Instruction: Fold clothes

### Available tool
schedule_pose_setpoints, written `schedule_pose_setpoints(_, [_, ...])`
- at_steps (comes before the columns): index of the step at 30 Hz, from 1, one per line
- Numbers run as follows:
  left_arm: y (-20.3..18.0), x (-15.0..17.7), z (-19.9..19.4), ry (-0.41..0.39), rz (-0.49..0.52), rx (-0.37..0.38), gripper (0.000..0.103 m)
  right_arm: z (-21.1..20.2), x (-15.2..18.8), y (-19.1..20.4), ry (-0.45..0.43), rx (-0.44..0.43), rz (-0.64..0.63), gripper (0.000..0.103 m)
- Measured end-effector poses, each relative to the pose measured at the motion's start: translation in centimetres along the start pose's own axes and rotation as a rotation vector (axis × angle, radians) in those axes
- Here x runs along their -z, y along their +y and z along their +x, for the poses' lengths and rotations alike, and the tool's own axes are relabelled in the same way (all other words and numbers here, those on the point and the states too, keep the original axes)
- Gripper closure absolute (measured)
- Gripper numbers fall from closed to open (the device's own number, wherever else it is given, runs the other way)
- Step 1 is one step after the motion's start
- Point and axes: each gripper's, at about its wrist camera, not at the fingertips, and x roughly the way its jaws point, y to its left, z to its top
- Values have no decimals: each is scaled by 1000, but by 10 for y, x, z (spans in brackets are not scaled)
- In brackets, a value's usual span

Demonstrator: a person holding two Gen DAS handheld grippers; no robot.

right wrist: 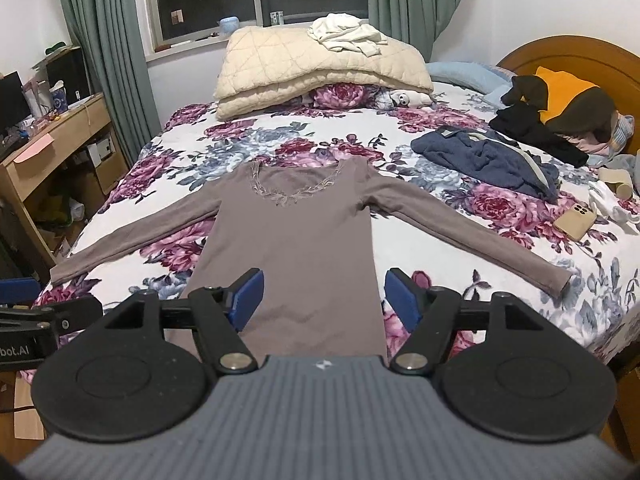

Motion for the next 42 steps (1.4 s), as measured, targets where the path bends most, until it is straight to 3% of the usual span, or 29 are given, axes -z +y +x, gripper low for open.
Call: schedule_pose_setpoints(42, [-11, 2, -2, 20, 11, 8, 13, -8, -1, 7, -7, 11, -13, 31])
